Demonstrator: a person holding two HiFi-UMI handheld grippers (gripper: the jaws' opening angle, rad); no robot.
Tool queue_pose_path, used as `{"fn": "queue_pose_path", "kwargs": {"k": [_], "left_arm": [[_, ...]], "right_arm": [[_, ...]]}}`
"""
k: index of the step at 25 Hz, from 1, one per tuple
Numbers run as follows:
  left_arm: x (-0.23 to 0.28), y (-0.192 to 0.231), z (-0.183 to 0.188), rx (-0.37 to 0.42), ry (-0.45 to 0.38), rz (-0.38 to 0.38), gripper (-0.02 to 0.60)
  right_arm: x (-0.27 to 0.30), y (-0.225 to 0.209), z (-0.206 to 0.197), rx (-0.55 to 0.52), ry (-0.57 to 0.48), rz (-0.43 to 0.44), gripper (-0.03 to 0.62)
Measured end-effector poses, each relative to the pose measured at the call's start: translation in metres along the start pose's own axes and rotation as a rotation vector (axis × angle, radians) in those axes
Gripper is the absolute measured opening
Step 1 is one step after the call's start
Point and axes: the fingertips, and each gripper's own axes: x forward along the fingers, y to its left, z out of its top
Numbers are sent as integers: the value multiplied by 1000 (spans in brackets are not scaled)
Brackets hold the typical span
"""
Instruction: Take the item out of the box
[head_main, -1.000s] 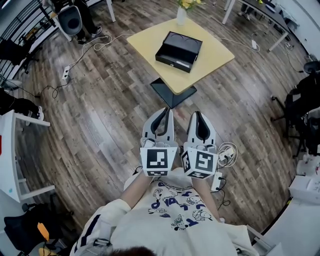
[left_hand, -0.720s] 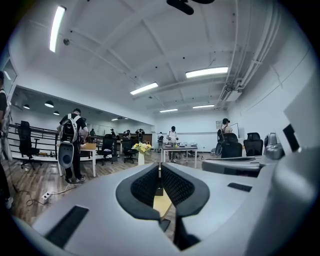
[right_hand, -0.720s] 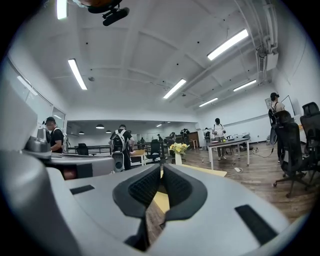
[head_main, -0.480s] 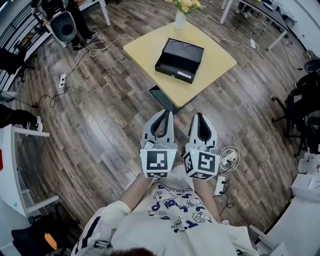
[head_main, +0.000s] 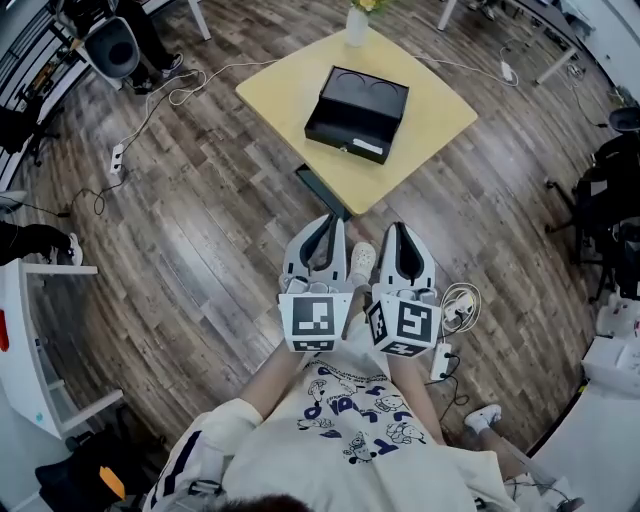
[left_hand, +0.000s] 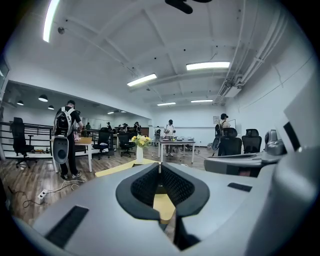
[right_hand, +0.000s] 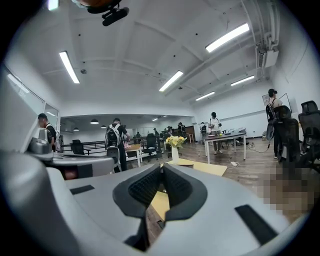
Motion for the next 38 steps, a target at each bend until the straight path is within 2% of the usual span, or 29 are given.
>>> {"fn": "queue_pose_path", "kwargs": {"k": [15, 25, 38], "left_arm": [[106, 23, 12, 10, 32, 44, 26], [184, 23, 15, 1, 75, 58, 25], [255, 20, -4, 10, 171, 76, 26]], "right_arm": [[107, -45, 16, -1, 27, 34, 37], [173, -76, 27, -14, 49, 82, 37], [233, -118, 20, -8, 111, 143, 37]]}}
